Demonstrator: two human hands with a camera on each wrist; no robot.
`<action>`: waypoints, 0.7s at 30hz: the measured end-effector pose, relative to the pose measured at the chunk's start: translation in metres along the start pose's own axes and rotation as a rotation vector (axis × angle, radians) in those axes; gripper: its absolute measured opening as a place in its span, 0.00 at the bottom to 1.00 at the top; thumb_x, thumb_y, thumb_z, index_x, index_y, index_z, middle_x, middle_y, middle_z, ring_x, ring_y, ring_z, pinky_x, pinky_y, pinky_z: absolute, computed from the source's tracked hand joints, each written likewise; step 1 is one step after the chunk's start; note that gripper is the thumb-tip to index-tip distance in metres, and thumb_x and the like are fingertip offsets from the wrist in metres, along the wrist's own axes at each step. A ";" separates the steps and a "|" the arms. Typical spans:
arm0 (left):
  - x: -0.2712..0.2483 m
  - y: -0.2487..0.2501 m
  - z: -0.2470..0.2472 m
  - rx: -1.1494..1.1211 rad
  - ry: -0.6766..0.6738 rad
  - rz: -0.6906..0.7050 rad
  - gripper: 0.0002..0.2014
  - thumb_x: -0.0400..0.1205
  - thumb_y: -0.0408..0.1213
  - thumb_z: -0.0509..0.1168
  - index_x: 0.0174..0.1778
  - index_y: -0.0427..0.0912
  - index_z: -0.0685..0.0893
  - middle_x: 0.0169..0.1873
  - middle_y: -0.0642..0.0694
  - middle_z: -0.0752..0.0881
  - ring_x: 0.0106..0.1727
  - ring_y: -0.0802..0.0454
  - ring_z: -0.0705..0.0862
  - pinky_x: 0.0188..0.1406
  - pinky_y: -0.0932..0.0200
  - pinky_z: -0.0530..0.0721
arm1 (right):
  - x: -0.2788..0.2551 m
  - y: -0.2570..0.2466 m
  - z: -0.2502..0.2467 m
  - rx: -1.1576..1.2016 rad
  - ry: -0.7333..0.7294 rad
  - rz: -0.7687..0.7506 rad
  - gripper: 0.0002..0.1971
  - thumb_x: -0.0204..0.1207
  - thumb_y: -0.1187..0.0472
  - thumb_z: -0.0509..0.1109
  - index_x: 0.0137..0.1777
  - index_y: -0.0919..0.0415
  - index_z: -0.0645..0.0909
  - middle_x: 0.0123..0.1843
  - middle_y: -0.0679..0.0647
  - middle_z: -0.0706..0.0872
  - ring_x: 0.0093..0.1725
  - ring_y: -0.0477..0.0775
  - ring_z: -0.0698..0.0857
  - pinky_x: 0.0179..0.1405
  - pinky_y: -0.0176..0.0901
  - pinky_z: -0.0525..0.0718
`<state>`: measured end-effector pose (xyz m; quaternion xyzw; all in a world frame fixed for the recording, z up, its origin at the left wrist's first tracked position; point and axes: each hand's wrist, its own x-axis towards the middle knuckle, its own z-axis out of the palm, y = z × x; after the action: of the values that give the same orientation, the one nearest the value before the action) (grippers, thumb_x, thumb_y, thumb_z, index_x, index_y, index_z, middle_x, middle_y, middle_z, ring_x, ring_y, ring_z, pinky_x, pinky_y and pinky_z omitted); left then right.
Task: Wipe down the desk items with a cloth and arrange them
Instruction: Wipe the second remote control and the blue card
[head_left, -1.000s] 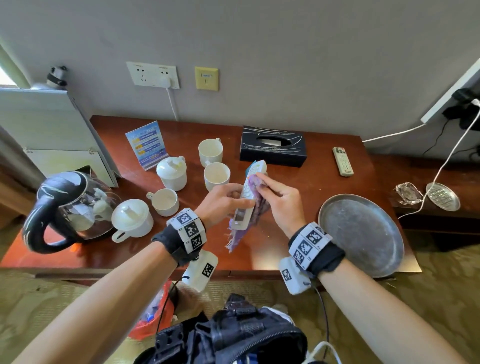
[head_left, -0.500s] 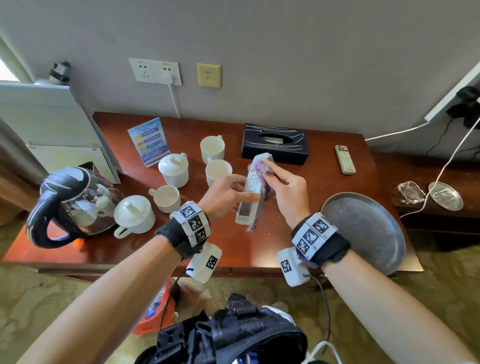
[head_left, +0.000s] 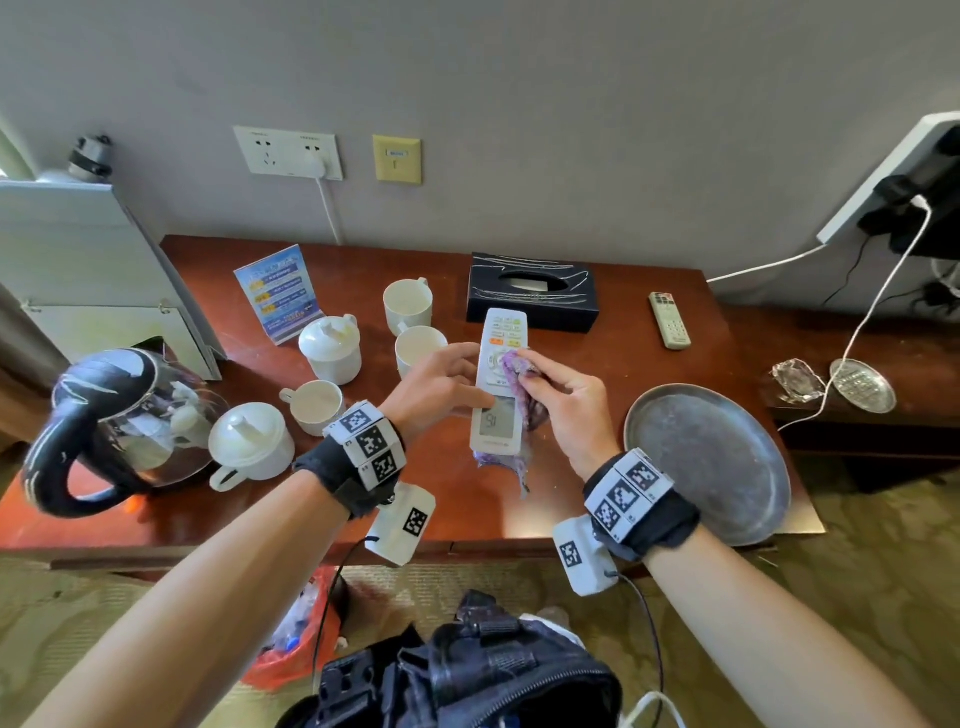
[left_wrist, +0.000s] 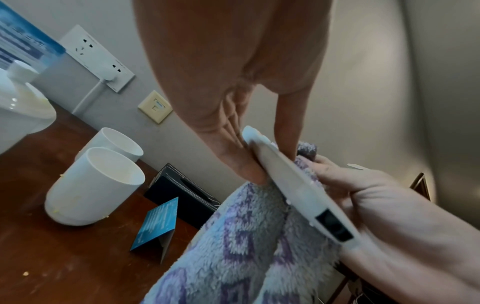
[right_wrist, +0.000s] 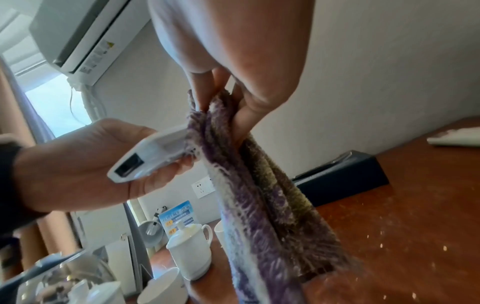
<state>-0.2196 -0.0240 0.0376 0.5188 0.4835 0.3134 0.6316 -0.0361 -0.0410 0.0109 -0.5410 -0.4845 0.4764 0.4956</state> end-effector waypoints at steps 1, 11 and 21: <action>0.001 0.000 0.001 0.000 -0.011 0.007 0.28 0.79 0.19 0.69 0.76 0.39 0.76 0.57 0.35 0.88 0.51 0.52 0.92 0.43 0.60 0.89 | 0.000 0.000 -0.001 -0.022 -0.003 -0.020 0.15 0.80 0.67 0.72 0.64 0.53 0.88 0.60 0.48 0.91 0.55 0.43 0.89 0.49 0.35 0.87; -0.001 -0.006 0.011 0.051 -0.082 -0.007 0.26 0.79 0.18 0.68 0.73 0.38 0.78 0.56 0.35 0.90 0.55 0.45 0.92 0.48 0.48 0.92 | 0.026 -0.014 -0.005 -0.206 0.149 -0.095 0.13 0.80 0.60 0.73 0.64 0.52 0.88 0.60 0.41 0.90 0.60 0.38 0.87 0.65 0.46 0.86; 0.001 0.000 0.009 -0.066 0.114 0.005 0.25 0.78 0.13 0.65 0.70 0.33 0.79 0.48 0.41 0.90 0.42 0.53 0.93 0.34 0.59 0.89 | 0.002 0.001 -0.004 -0.095 -0.083 -0.016 0.11 0.79 0.67 0.73 0.58 0.55 0.91 0.57 0.46 0.92 0.60 0.44 0.89 0.61 0.43 0.86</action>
<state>-0.2111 -0.0259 0.0375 0.4801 0.5068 0.3601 0.6189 -0.0324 -0.0394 0.0105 -0.5398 -0.5311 0.4710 0.4524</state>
